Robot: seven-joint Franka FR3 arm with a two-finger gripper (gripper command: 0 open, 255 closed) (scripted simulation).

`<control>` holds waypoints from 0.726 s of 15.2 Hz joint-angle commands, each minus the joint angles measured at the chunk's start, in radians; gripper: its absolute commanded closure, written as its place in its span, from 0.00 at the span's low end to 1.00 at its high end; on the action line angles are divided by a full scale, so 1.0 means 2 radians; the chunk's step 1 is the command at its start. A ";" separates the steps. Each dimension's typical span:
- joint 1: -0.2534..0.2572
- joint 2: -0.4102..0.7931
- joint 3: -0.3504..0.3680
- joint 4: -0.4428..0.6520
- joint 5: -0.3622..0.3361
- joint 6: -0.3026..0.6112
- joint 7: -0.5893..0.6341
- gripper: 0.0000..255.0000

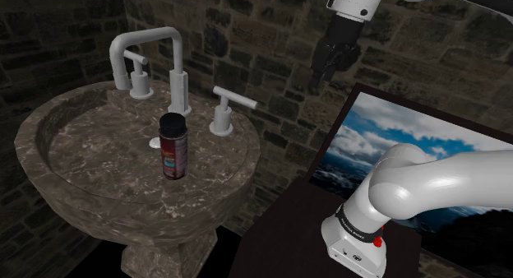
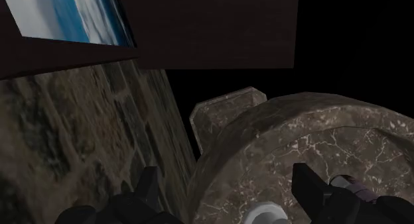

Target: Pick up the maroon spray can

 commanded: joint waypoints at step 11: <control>0.029 0.114 0.084 0.026 0.047 0.096 0.075 0.00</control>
